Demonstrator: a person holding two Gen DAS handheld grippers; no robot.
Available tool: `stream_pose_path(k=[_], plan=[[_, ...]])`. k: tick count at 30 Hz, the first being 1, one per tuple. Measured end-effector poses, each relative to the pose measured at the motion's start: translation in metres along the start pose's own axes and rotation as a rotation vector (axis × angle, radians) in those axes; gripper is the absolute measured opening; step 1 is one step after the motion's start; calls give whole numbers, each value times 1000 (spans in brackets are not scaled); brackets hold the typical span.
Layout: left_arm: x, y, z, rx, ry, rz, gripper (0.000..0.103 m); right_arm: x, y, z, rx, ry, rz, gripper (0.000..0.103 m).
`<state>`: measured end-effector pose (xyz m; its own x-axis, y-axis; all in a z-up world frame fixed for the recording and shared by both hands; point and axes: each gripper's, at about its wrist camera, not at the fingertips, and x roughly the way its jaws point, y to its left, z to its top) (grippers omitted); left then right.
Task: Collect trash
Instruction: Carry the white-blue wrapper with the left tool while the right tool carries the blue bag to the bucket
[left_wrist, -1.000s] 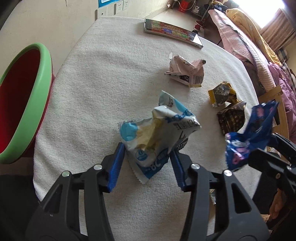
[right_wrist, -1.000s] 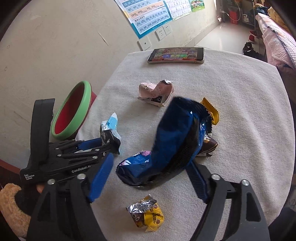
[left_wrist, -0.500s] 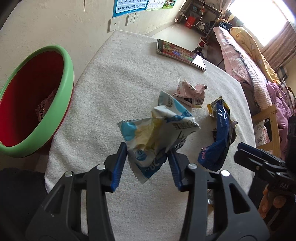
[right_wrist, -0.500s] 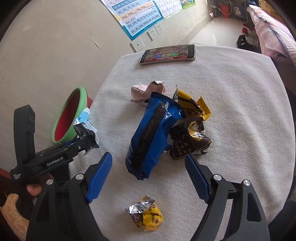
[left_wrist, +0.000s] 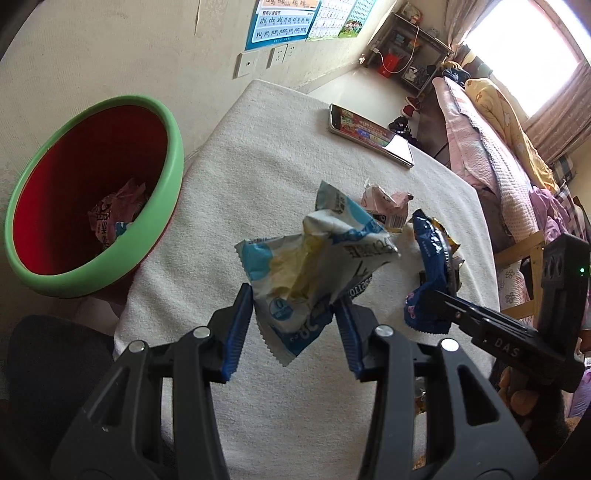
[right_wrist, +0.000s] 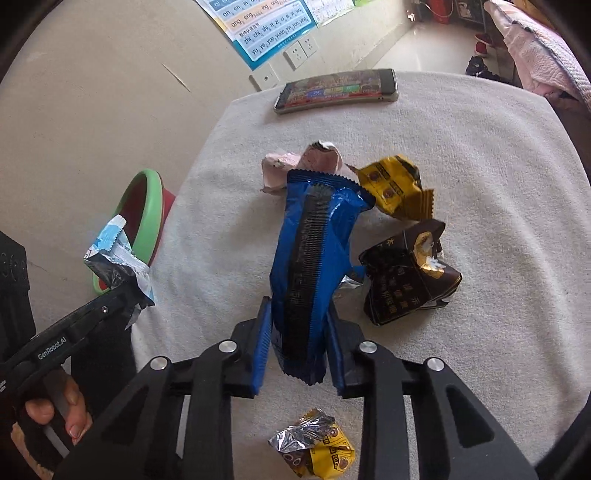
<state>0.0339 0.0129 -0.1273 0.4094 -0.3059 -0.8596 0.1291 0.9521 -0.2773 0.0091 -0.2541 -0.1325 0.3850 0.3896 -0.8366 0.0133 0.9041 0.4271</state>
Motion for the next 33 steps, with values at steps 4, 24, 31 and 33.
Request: stream_pose_path(k=[4, 24, 31, 33], plan=[[-11, 8, 3, -21, -30, 13, 43, -16, 14, 5, -35, -54, 23, 21], [-47, 62, 13, -151, -132, 75, 43, -13, 98, 9, -241, -50, 108, 21], [-51, 74, 11, -172, -141, 88, 43, -4, 125, 9, -306, -29, 133, 21], [-52, 78, 11, -179, -143, 92, 43, -2, 131, 9, -319, -26, 140, 21]])
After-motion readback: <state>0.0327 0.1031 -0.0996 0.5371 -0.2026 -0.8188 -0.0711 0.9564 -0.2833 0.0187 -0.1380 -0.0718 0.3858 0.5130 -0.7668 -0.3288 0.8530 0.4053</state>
